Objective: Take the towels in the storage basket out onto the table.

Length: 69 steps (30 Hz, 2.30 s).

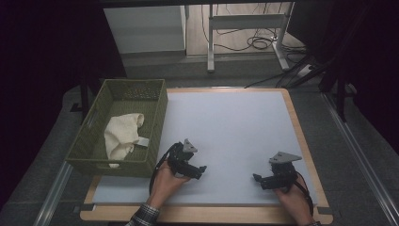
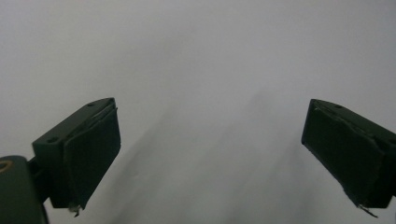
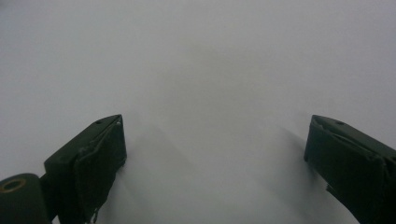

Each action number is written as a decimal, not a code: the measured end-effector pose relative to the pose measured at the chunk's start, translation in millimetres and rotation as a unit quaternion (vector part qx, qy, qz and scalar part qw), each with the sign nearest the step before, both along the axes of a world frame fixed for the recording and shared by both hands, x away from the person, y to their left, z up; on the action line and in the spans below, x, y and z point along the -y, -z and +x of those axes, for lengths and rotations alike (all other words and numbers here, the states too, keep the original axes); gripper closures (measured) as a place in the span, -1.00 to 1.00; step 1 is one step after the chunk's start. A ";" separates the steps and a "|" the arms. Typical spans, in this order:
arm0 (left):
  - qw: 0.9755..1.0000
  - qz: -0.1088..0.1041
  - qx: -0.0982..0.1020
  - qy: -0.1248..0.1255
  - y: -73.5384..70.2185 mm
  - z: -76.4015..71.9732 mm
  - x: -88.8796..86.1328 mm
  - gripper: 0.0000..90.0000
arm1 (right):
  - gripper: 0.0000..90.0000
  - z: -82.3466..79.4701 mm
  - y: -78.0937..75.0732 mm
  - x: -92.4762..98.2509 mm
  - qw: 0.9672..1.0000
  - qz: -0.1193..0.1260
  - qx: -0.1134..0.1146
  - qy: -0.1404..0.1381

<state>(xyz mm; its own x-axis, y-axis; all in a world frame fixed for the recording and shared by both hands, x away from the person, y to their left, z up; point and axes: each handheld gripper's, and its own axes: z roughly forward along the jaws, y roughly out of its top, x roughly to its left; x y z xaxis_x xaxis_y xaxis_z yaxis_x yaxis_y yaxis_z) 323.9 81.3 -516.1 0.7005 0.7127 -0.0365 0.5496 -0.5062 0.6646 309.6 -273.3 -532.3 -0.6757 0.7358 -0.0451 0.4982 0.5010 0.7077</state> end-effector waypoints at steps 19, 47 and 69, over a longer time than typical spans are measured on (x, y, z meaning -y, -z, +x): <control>1.000 0.004 0.001 0.007 -32.3 18.8 5.0 -0.78 | -0.87 0.0 0.0 0.1 1.000 0.000 0.000 0.000; 1.000 0.019 -0.019 0.005 -92.0 52.9 -21.2 -0.97 | -0.87 0.2 0.3 0.0 1.000 0.001 0.001 0.000; 0.994 0.049 -0.027 -0.091 -108.3 87.8 -93.0 -0.99 | -0.87 0.2 0.3 0.0 1.000 0.001 0.001 -0.001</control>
